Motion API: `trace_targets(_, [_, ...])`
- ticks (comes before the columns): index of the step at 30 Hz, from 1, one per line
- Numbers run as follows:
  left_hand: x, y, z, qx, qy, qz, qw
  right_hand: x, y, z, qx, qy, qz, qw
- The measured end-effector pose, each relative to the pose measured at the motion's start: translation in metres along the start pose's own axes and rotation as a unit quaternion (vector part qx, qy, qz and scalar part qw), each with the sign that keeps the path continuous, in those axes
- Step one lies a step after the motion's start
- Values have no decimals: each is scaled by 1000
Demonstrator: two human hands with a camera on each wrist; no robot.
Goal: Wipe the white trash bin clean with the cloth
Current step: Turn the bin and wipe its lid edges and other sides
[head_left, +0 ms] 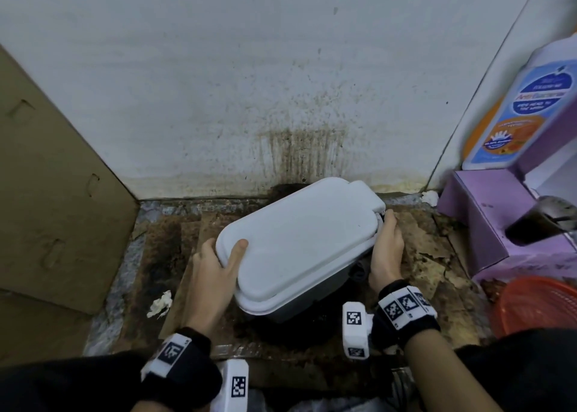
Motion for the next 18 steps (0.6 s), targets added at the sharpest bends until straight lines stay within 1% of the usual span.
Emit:
trace_targets(2, [-11,3,3,17,-3,-16,1000,8,-8,3,-13,-44,14,999])
trace_targets(4, [-21,8,7,17,-8,-14,1000,13,-14,3,-36,-79,6,996])
trace_targets(6, [-28,15,7,21,-7,-13,1000,12,-17,2,-52,-96,-16,994])
trace_targets(9, [-27,17,5,3,-18,-25,1000,8,-17,0,-54,-103,-40,992])
trace_targets(12, [-19,11,2,-25,-20,-10,999,1,-13,-3,-46,-88,-47,994])
trace_targets(15, [-3,9,-5,-46,-36,27,998,-15,-6,-12,-30,-39,-50,998])
trace_targets(18, [19,10,-15,-38,-65,67,995,-32,7,-26,10,12,-55,998])
Point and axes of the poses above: each hand's wrist, its own x-axis towards the middle knuckle, its own z-axis out of the palm, y = z × x, the point moved 1 cm from there along x, towards the middle knuckle, and after that the axes turned 12 degrees about x, right-handed, at the moved point
